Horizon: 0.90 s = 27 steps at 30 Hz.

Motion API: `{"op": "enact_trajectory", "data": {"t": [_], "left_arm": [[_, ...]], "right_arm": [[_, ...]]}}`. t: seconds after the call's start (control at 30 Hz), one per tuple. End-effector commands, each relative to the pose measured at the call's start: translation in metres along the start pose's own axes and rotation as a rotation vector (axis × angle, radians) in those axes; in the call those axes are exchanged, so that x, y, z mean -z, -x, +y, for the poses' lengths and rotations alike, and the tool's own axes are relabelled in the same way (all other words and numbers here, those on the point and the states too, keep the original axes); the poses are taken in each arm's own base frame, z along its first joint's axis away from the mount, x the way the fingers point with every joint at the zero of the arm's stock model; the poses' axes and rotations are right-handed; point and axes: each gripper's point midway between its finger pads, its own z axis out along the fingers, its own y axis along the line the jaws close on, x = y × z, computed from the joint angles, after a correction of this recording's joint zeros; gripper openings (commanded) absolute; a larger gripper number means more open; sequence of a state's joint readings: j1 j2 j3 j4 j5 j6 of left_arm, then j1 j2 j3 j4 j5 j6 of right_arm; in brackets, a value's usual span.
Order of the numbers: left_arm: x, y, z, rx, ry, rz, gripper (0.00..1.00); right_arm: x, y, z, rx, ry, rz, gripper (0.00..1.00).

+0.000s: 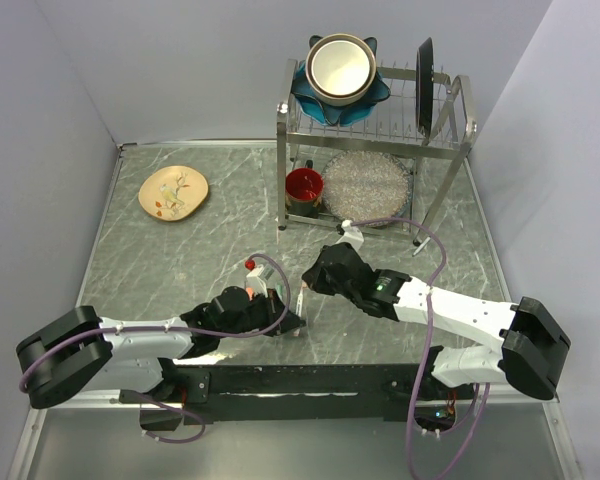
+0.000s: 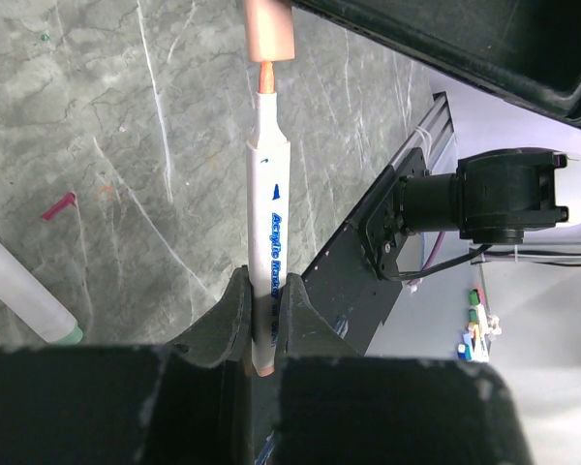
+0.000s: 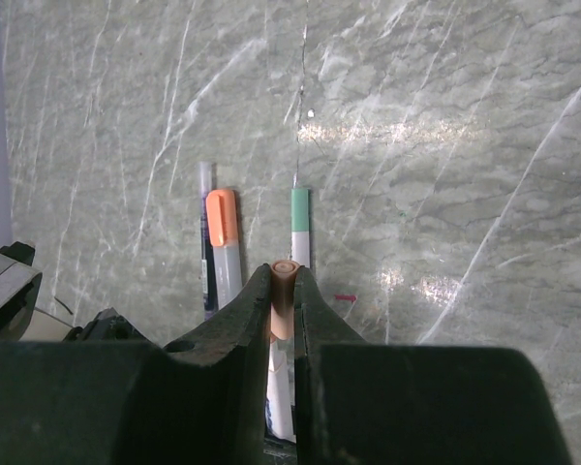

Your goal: Insert the pens into the pen caps

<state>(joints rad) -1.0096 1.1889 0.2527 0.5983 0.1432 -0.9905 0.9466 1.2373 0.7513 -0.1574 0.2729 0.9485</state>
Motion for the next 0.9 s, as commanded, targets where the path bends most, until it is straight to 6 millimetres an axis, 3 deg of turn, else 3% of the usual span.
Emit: {"op": "enact_trajectory", "data": {"t": [0.0,0.4,0.7,0.87], "left_arm": [[-0.004,0.013,-0.027,-0.006,-0.084,-0.031,0.01],[-0.007,0.013,-0.026,-0.004,-0.081,-0.029,0.01],[-0.005,0.019,-0.027,-0.013,-0.067,-0.050,0.01],[-0.004,0.022,-0.028,-0.014,-0.063,-0.062,0.01]], "right_arm": [[0.006,0.015,0.018,-0.018,0.050,-0.050,0.00],[0.010,0.015,0.021,-0.021,0.070,-0.049,0.00],[0.011,-0.001,0.017,-0.007,0.074,-0.017,0.00],[0.011,-0.013,0.006,0.006,0.040,-0.004,0.00]]}}
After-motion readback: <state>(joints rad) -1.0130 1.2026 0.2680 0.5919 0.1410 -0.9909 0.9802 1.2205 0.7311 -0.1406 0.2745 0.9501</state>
